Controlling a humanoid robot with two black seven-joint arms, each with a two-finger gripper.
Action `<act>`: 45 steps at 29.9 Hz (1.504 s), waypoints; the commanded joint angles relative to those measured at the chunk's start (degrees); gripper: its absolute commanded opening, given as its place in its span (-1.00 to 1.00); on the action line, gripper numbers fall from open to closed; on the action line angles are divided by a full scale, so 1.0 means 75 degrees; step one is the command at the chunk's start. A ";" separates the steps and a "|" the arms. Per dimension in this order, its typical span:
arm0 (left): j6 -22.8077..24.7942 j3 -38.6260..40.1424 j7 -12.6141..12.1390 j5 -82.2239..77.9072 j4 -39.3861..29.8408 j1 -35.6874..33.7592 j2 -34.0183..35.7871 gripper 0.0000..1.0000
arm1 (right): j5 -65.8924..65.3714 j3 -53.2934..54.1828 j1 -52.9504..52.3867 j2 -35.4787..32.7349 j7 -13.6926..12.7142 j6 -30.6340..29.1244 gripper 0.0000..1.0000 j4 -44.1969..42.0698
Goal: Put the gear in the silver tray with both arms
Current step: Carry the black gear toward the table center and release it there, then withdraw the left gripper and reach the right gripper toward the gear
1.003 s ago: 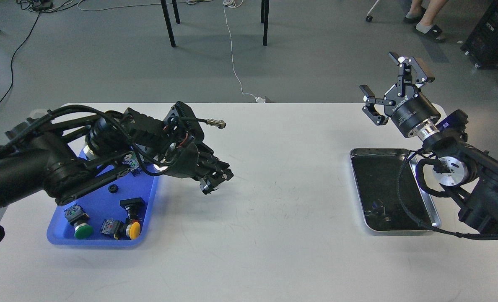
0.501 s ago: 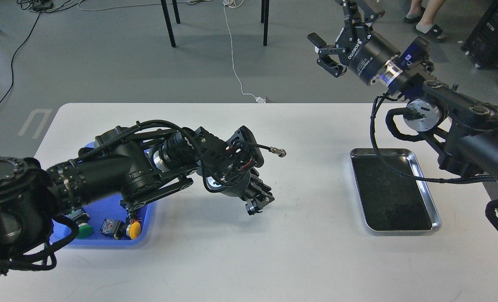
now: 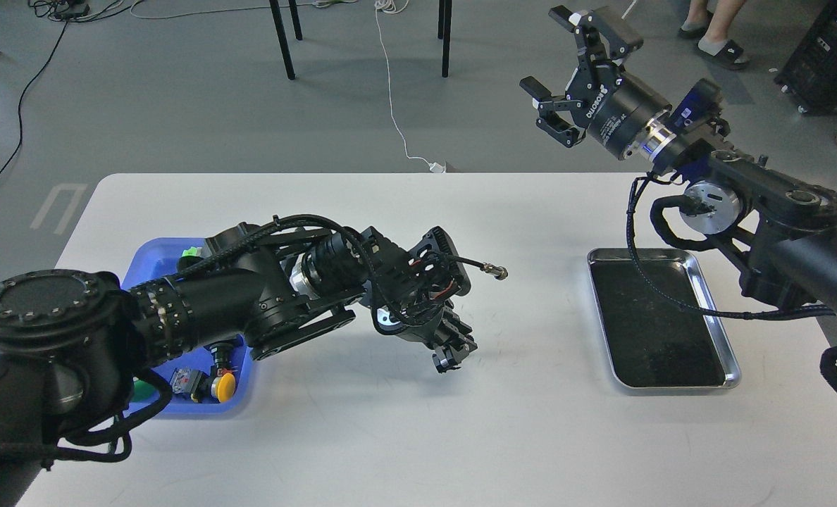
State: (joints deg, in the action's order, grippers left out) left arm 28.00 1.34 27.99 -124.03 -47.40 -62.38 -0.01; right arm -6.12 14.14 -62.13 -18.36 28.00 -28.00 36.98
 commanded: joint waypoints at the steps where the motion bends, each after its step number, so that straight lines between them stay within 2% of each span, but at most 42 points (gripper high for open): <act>1: 0.0000 0.0009 0.0001 0.0002 0.0062 0.0008 0.0001 -0.76 | 0.0008 0.0001 0.0057 -0.0001 0.0000 0.0000 0.98 -0.0021; 14: 0.0000 0.0009 0.0001 0.0072 0.0098 0.0055 0.0001 -0.49 | 0.0008 0.0048 0.0163 -0.0060 0.0000 0.0000 0.98 -0.0033; 18: 0.0000 0.0009 0.0001 0.0084 0.0098 0.0055 0.0001 -0.15 | 0.0008 0.0048 0.0210 -0.0060 0.0000 0.0000 0.98 -0.0033; 19: 0.0000 0.0009 0.0001 0.0084 0.0098 0.0044 0.0001 -0.01 | 0.0008 0.0048 0.0233 -0.0060 0.0000 0.0000 0.98 -0.0033; 21: 0.0000 0.0021 0.0001 0.0096 0.0086 0.0032 0.0001 0.43 | 0.0008 0.0059 0.0280 -0.0060 0.0000 0.0000 0.98 -0.0033; 22: 0.0000 0.0033 0.0001 0.0096 0.0074 0.0020 0.0001 0.54 | 0.0008 0.0059 0.0292 -0.0071 0.0000 0.0000 0.98 -0.0033; 30: 0.0000 0.0161 0.0001 0.0832 -0.0101 -0.0085 0.0001 0.68 | 0.0019 0.0059 0.0304 -0.0457 0.0000 0.0000 0.98 0.0049; 35: -0.1012 0.0208 0.0001 0.2704 -0.0383 -0.0074 0.1194 0.83 | 0.0019 0.0059 0.0455 -0.0996 0.0000 0.0000 0.98 0.0329; 38: -0.1646 0.0559 0.0001 0.4543 -0.0546 0.0031 0.1885 0.87 | -0.0004 0.0048 0.0807 -0.1336 0.0000 0.0000 0.98 0.0704; 42: -0.1824 0.1109 0.0001 0.7180 -0.1260 0.0698 0.3092 0.93 | -0.0179 0.0036 0.1159 -0.1711 0.0000 0.0000 0.98 0.0998; 45: -0.1824 0.2208 0.0001 0.8774 -0.1741 0.1645 0.3784 0.95 | -0.0857 0.0024 0.1241 -0.1899 0.0000 0.0000 0.98 0.1022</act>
State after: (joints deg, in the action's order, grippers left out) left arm 14.46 10.89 27.99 -69.37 -57.20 -56.35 23.50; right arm -8.34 14.42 -53.59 -31.23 28.00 -28.00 44.32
